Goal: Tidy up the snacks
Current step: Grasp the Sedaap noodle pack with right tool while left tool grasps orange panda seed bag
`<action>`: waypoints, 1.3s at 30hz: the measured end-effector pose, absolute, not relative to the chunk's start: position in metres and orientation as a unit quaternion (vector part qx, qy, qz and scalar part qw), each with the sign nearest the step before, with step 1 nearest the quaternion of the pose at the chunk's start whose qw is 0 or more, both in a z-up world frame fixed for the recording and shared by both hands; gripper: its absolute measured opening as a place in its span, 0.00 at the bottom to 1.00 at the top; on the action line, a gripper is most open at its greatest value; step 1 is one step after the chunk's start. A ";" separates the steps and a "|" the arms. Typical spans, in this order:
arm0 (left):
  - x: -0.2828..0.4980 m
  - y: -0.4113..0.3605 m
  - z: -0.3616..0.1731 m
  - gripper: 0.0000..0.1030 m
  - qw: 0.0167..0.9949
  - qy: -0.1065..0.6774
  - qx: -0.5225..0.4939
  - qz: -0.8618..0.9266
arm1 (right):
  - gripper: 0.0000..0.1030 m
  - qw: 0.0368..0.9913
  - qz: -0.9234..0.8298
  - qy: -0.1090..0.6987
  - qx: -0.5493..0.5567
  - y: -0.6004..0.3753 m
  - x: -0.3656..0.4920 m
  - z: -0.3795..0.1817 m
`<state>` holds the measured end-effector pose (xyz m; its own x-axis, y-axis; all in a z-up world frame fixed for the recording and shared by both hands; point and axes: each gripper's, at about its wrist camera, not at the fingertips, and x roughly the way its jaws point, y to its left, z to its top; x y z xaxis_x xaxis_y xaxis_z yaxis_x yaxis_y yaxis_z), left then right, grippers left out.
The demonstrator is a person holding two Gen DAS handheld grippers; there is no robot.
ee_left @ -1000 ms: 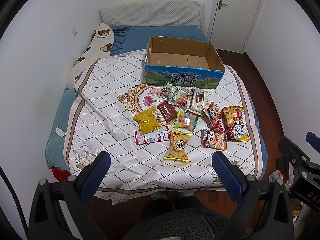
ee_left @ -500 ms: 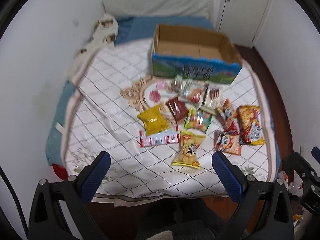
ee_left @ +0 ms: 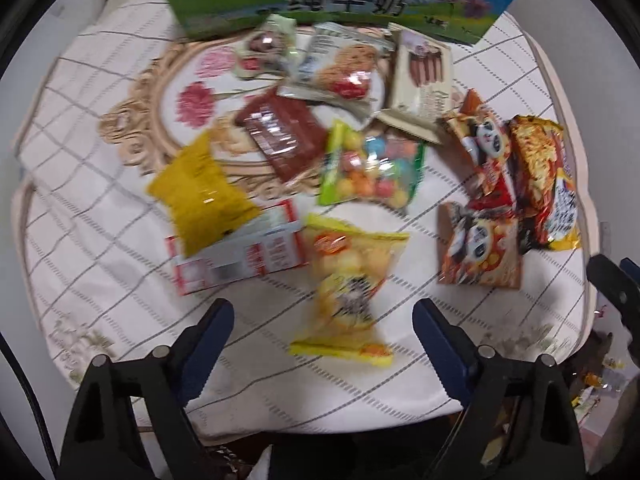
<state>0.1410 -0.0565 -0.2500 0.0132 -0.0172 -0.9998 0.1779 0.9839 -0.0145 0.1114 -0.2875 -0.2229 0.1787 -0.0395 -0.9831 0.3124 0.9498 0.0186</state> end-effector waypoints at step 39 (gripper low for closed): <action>0.091 -0.249 -0.322 0.51 0.632 0.496 0.474 -0.360 | 0.86 0.626 -0.022 0.770 0.120 -0.420 0.220 -0.377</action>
